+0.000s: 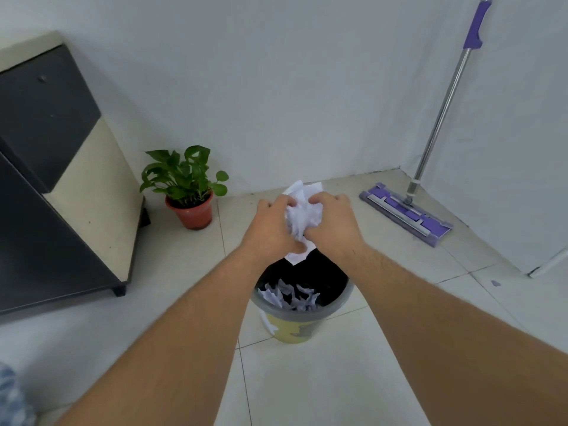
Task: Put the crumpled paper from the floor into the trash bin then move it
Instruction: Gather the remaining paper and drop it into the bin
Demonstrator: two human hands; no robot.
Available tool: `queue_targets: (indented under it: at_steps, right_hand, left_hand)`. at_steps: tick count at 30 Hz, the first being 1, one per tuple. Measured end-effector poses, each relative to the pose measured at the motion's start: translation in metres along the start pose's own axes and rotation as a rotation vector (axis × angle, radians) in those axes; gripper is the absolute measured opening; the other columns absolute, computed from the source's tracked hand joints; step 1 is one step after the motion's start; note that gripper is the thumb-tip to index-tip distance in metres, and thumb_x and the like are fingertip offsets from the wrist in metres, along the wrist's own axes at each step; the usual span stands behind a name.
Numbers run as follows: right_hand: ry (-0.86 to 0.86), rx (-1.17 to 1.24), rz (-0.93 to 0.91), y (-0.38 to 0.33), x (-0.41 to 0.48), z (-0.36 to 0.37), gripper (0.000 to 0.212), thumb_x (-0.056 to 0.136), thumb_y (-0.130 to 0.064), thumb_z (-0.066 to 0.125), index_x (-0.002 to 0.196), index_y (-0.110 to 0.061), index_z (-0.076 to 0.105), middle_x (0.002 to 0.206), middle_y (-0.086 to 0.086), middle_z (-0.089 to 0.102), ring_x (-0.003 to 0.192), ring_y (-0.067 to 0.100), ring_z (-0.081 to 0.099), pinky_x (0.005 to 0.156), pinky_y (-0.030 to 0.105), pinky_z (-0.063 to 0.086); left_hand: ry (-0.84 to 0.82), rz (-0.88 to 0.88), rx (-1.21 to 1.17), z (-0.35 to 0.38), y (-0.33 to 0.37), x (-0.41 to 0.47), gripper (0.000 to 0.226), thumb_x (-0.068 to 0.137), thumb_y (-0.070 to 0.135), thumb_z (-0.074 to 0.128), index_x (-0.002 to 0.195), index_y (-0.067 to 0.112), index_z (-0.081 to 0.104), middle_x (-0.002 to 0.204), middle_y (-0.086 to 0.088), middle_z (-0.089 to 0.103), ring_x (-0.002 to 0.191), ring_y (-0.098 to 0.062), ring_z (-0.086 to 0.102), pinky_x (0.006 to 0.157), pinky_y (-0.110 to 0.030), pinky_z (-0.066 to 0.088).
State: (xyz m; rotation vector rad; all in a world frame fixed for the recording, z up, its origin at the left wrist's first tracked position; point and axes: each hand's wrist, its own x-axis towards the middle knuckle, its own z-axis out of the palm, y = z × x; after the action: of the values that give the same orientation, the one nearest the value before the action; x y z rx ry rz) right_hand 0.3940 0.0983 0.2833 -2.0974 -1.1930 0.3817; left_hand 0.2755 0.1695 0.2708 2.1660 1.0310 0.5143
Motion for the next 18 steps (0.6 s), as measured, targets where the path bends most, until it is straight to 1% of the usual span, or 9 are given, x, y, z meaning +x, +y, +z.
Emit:
queue_targets:
  at_steps: [2,3,6,8,9,11,14,16,18]
  right_hand:
    - [-0.053,0.035,0.027,0.003,-0.004,0.0,0.067,0.078,-0.007,0.07,0.138,-0.021,0.044,0.137,0.007,0.035,0.082,0.012,0.051,0.069,0.018,0.04]
    - [-0.064,0.031,0.032,0.005,-0.006,0.0,0.072,0.077,-0.006,0.072,0.141,-0.022,0.042,0.141,0.007,0.032,0.089,0.014,0.051,0.074,0.021,0.041]
    - [-0.067,0.007,0.045,0.009,-0.009,0.001,0.078,0.076,-0.002,0.071,0.144,-0.023,0.039,0.148,0.008,0.028,0.108,0.021,0.053,0.084,0.023,0.04]
    - [-0.062,-0.004,0.057,0.011,-0.009,0.004,0.078,0.077,-0.003,0.072,0.144,-0.024,0.038,0.149,0.007,0.028,0.119,0.022,0.052,0.086,0.021,0.038]
    - [-0.053,-0.015,0.057,0.011,-0.009,0.005,0.077,0.077,-0.005,0.072,0.144,-0.024,0.038,0.149,0.007,0.028,0.12,0.022,0.051,0.087,0.022,0.039]
    - [-0.024,-0.044,0.055,0.011,-0.009,0.006,0.074,0.079,-0.01,0.072,0.144,-0.026,0.038,0.148,0.006,0.031,0.121,0.024,0.051,0.093,0.028,0.044]
    - [0.028,-0.049,0.075,0.019,-0.008,0.002,0.066,0.085,-0.016,0.067,0.143,-0.028,0.039,0.147,0.005,0.034,0.121,0.023,0.051,0.099,0.035,0.046]
    - [0.045,-0.045,0.091,0.031,-0.008,-0.002,0.063,0.087,-0.02,0.064,0.143,-0.028,0.038,0.146,0.006,0.035,0.12,0.024,0.051,0.101,0.038,0.047]
    - [0.062,-0.056,0.135,0.045,-0.007,-0.005,0.062,0.089,-0.024,0.062,0.144,-0.026,0.036,0.145,0.008,0.034,0.117,0.025,0.053,0.1,0.039,0.048]
  left_hand:
    - [-0.08,-0.022,-0.004,0.003,-0.004,-0.002,0.099,0.053,0.02,0.09,0.137,0.031,0.039,0.129,-0.004,0.038,0.093,-0.014,0.048,0.064,-0.014,0.033]
    - [-0.109,-0.028,0.007,0.004,-0.006,-0.003,0.104,0.053,0.019,0.091,0.141,0.032,0.035,0.131,-0.004,0.035,0.095,-0.014,0.046,0.065,-0.014,0.033]
    - [-0.143,-0.035,0.038,0.006,-0.011,-0.004,0.111,0.054,0.02,0.09,0.145,0.033,0.029,0.139,-0.006,0.033,0.101,-0.013,0.042,0.078,-0.023,0.037]
    - [-0.144,-0.044,0.047,0.007,-0.013,-0.004,0.112,0.053,0.023,0.09,0.146,0.033,0.028,0.142,-0.005,0.032,0.11,-0.016,0.043,0.082,-0.025,0.036]
    - [-0.139,-0.05,0.049,0.007,-0.014,-0.004,0.112,0.053,0.024,0.089,0.146,0.033,0.027,0.144,-0.005,0.031,0.116,-0.019,0.044,0.084,-0.025,0.035]
    - [-0.111,-0.06,0.063,0.007,-0.018,-0.004,0.109,0.055,0.029,0.089,0.146,0.032,0.028,0.146,-0.004,0.032,0.125,-0.022,0.043,0.087,-0.026,0.034]
    - [-0.016,-0.091,0.124,0.003,-0.033,-0.007,0.091,0.068,0.043,0.079,0.144,0.029,0.032,0.148,-0.004,0.035,0.128,-0.022,0.043,0.092,-0.029,0.035]
    - [0.04,-0.159,0.16,-0.001,-0.05,-0.01,0.082,0.077,0.049,0.069,0.145,0.023,0.032,0.15,-0.006,0.035,0.133,-0.024,0.04,0.101,-0.035,0.036]
    - [0.087,-0.261,0.166,-0.004,-0.067,-0.015,0.079,0.082,0.05,0.062,0.147,0.018,0.03,0.152,-0.009,0.034,0.136,-0.027,0.037,0.106,-0.041,0.035]
